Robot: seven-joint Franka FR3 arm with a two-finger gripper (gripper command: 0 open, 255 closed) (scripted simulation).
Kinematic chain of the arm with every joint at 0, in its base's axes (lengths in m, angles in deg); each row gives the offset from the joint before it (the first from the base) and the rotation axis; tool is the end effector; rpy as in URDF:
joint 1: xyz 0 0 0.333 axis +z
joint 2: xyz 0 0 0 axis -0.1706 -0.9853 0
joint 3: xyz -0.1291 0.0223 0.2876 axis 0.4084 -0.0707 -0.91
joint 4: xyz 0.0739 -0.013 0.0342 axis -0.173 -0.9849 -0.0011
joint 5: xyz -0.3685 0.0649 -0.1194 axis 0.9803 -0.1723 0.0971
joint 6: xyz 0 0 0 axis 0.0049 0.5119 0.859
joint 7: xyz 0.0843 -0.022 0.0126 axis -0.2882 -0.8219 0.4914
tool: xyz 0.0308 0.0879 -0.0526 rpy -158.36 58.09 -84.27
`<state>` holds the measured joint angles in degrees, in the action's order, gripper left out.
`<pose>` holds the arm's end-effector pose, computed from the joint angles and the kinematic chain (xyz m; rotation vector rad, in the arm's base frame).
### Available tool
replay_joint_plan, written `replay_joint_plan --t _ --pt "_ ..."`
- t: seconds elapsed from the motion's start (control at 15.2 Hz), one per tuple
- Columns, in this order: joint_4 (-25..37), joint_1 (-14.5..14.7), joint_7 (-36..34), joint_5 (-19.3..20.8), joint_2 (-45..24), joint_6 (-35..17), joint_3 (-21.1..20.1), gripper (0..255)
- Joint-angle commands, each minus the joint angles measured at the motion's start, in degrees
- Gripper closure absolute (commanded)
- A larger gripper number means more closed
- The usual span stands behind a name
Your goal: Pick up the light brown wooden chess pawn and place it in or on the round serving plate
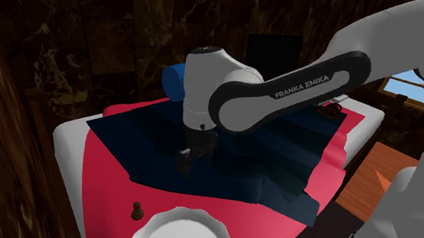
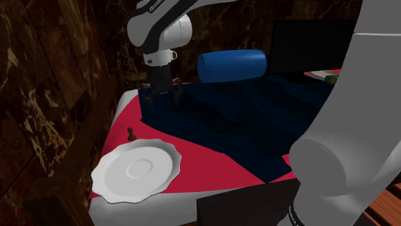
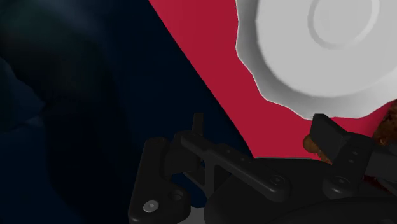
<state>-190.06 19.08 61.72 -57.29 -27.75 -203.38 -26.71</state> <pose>0.4485 0.3185 0.3999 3.0875 0.3288 -0.0665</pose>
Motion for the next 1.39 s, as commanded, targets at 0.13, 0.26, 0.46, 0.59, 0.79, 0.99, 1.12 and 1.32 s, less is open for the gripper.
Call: replay_joint_plan --t 0.13,0.26,0.46,0.59,0.79,0.99,1.12,1.32 --pt "6.8 2.3 -4.7 4.0 -9.1 -1.2 -0.8 0" --pt "10.7 4.0 -6.9 6.0 -13.7 -1.3 -0.7 0" --pt "17.3 6.8 -9.6 8.7 -20.6 -0.9 -0.2 0" --pt "22.2 8.9 -11.0 10.2 -25.2 -0.3 0.3 0" --pt "30.5 12.2 -12.5 12.0 -32.2 1.2 1.2 0" --pt "31.4 12.9 -12.9 12.5 -34.1 0.4 1.6 0" --pt "30.9 13.0 -13.1 12.9 -34.7 -0.8 1.8 0" --pt "30.2 13.2 -13.4 13.3 -35.8 -2.5 2.1 0"
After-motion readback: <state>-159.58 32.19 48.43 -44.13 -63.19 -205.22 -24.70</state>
